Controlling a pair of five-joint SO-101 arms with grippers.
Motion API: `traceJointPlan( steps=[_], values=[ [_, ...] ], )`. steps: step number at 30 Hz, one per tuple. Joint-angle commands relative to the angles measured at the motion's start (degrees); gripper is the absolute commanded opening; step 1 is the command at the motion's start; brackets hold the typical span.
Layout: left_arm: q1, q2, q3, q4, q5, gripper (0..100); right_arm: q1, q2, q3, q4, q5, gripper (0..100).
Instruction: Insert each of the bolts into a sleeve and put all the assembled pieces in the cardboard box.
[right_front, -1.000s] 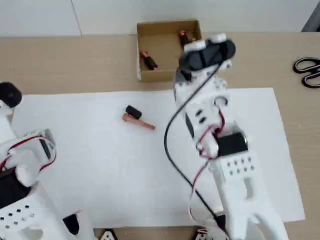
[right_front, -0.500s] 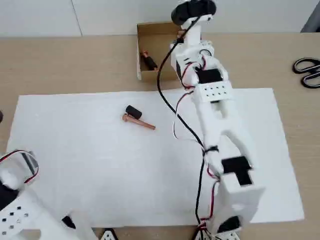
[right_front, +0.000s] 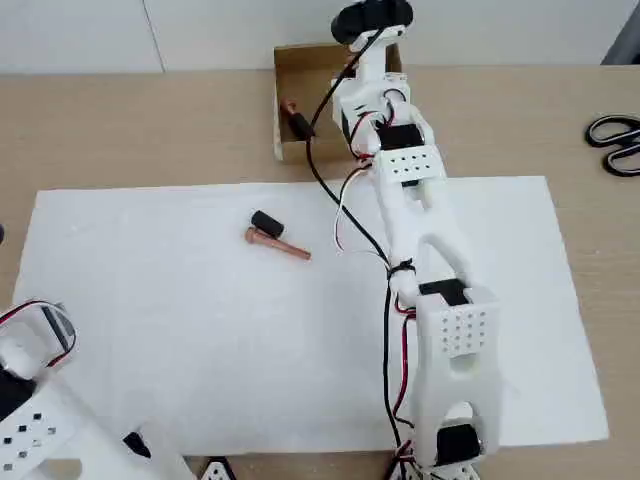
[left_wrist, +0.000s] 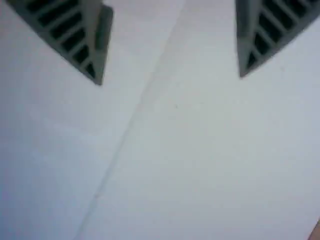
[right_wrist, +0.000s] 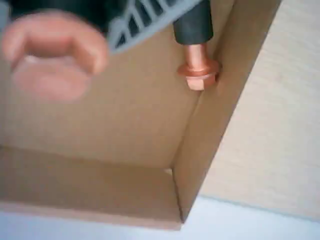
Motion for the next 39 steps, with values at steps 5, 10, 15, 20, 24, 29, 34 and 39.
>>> traceJointPlan(
  steps=[5,10,15,20,24,29,34,39],
  values=[
    [0.0,-0.7,-0.22,0.18,-0.26,17,0.22,6.2,-11.52,-2.15,0.26,0.8],
    [0.0,-0.7,-0.22,0.18,-0.26,17,0.31,12.97,-18.46,-2.15,0.26,2.4],
    [0.0,-0.7,-0.22,0.18,-0.26,17,0.4,19.21,-24.53,-1.63,0.44,12.4],
    [0.09,-0.7,-0.22,0.18,-0.26,17,0.4,21.41,-26.46,-1.63,0.44,12.6],
    [0.09,-0.7,-0.22,0.18,-0.26,17,0.48,21.32,-26.64,-1.63,0.53,12.8],
    [0.09,-0.7,-0.22,0.18,-0.26,17,0.48,20.79,-26.73,-1.1,0.53,12.8],
    [0.09,-0.7,-0.22,0.18,-0.26,17,-0.75,10.77,-35.08,18.51,0.09,12.7],
    [0.09,-0.7,-0.22,0.09,-0.26,17,-4.53,4.62,-39.74,37.14,-1.76,12.6]
  ],
)
